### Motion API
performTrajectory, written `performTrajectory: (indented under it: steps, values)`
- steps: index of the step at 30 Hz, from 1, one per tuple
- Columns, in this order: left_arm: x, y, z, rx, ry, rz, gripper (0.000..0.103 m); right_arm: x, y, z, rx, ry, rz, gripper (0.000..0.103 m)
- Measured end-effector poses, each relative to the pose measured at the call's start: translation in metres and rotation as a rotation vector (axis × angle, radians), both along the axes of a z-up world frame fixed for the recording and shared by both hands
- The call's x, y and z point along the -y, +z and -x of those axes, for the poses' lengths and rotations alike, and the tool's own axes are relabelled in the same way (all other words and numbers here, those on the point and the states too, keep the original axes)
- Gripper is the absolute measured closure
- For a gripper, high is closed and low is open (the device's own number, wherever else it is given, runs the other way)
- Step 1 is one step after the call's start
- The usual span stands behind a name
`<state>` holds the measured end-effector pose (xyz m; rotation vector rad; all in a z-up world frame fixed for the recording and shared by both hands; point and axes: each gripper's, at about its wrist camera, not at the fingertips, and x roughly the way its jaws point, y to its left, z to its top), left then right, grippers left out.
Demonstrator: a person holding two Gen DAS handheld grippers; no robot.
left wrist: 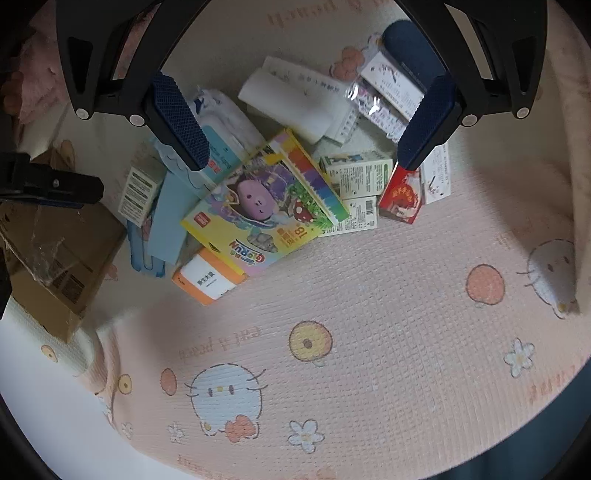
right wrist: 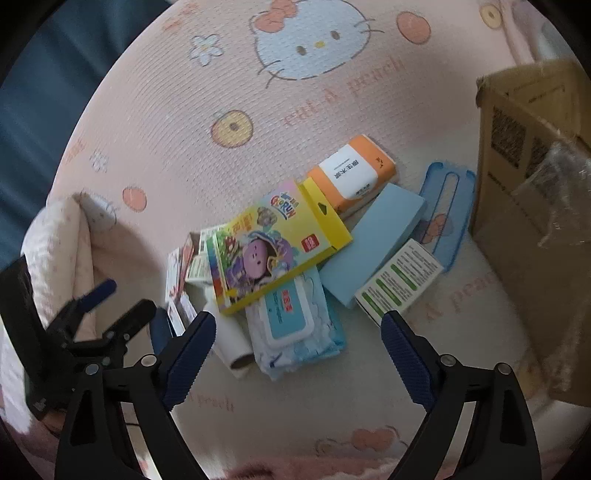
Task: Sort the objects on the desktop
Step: 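Move the right gripper toward the yellow COLORUN pastel box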
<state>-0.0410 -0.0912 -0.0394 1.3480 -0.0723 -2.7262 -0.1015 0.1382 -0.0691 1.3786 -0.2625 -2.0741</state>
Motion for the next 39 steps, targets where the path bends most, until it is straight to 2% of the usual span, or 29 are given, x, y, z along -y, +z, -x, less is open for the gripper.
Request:
performTrajectory:
  steps: [2,4,6,7,10,11,12,13,14,15,16,18,24,27,29,30,34,39]
  values:
    - [0.008,-0.006,0.006,-0.007,-0.004,-0.015,0.000,0.004,-0.006,0.006,0.016,-0.016,0.016,0.018]
    - [0.017,-0.011,0.014,-0.018,-0.013,-0.044,0.000,0.009,-0.013,0.013,0.035,-0.030,0.015,0.028]
    - [0.024,-0.014,0.023,-0.018,-0.022,-0.078,0.000,0.014,-0.022,0.022,0.066,-0.049,0.019,0.044]
    - [0.027,-0.015,0.026,-0.021,-0.023,-0.095,0.001,0.018,-0.027,0.027,0.088,-0.059,0.019,0.047]
    - [0.038,-0.021,0.039,-0.032,-0.022,-0.142,0.009,0.025,-0.036,0.037,0.121,-0.071,0.039,0.061]
    - [0.041,-0.024,0.044,-0.030,-0.022,-0.152,0.016,0.027,-0.039,0.039,0.127,-0.074,0.040,0.064]
    - [0.043,-0.027,0.049,-0.028,-0.019,-0.155,0.030,0.030,-0.042,0.041,0.132,-0.073,0.037,0.068]
    - [0.044,-0.030,0.053,-0.027,-0.014,-0.151,0.039,0.033,-0.044,0.043,0.139,-0.070,0.035,0.071]
    - [0.047,-0.036,0.061,-0.024,-0.006,-0.147,0.058,0.035,-0.046,0.046,0.145,-0.069,0.041,0.076]
    - [0.048,-0.040,0.065,-0.018,0.002,-0.143,0.071,0.036,-0.048,0.047,0.145,-0.077,0.050,0.077]
    - [0.051,-0.047,0.073,-0.004,0.021,-0.141,0.075,0.037,-0.048,0.048,0.146,-0.085,0.054,0.078]
    - [0.056,-0.055,0.082,0.012,0.037,-0.158,0.078,0.041,-0.053,0.051,0.146,-0.090,0.041,0.082]
    - [0.075,-0.070,0.112,0.025,0.061,-0.164,0.078,0.049,-0.062,0.059,0.164,-0.100,0.051,0.083]
    - [0.079,-0.082,0.128,0.076,0.039,-0.193,0.078,0.055,-0.070,0.062,0.193,-0.101,0.067,0.083]
    - [0.078,-0.092,0.134,0.117,0.031,-0.176,0.078,0.058,-0.074,0.064,0.206,-0.098,0.071,0.083]
    - [0.077,-0.097,0.136,0.145,0.020,-0.171,0.077,0.061,-0.076,0.065,0.212,-0.091,0.072,0.083]
    - [0.070,-0.100,0.133,0.156,-0.031,-0.219,0.077,0.068,-0.081,0.067,0.221,-0.066,0.090,0.083]
    - [0.053,-0.108,0.120,0.179,-0.051,-0.221,0.077,0.070,-0.082,0.073,0.201,-0.068,0.068,0.082]
